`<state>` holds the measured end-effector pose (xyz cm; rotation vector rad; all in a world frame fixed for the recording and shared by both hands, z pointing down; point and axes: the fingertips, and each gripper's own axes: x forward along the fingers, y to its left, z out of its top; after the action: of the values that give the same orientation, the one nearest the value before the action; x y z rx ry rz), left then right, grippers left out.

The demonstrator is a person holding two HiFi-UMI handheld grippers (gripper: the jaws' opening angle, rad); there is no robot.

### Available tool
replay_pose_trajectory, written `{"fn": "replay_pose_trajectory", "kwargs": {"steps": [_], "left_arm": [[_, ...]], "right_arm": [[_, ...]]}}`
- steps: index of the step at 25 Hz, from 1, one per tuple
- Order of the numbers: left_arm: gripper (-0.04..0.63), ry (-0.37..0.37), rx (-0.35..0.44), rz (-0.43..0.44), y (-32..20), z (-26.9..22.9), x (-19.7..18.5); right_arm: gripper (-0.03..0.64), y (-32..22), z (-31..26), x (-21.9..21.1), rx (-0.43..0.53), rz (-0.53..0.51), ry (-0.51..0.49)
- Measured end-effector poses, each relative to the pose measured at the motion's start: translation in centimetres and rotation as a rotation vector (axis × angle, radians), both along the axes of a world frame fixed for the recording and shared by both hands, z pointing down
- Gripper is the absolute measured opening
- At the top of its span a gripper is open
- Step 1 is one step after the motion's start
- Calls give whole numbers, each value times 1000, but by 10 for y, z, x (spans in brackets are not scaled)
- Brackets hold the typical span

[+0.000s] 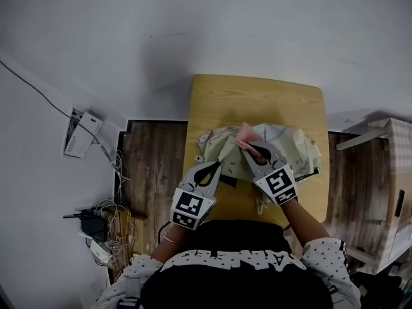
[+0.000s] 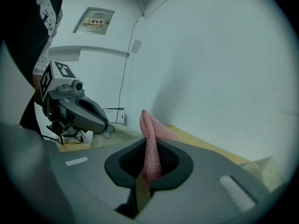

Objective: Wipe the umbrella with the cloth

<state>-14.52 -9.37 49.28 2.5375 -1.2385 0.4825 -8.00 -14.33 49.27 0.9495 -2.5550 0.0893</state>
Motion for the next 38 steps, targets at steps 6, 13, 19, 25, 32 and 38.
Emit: {"fn": "replay_pose_trajectory", "kwargs": {"steps": [6, 13, 19, 25, 32, 38], "left_arm": [[3, 15, -12, -7, 1, 2, -2], [3, 11, -12, -5, 6, 6, -3], [3, 1, -1, 6, 6, 5, -3], [3, -4, 11, 2, 2, 2, 1], [3, -8, 15, -9, 4, 0, 3], [3, -10, 10, -6, 5, 4, 3]], "right_arm": [[34, 23, 10, -15, -27, -69, 26], [34, 47, 18, -24, -49, -116, 39], [34, 67, 22, -30, -66, -148, 44], [34, 85, 25, -31, -84, -169, 37], [34, 98, 25, -27, -102, -184, 26], [34, 111, 28, -30, -120, -206, 16]]}}
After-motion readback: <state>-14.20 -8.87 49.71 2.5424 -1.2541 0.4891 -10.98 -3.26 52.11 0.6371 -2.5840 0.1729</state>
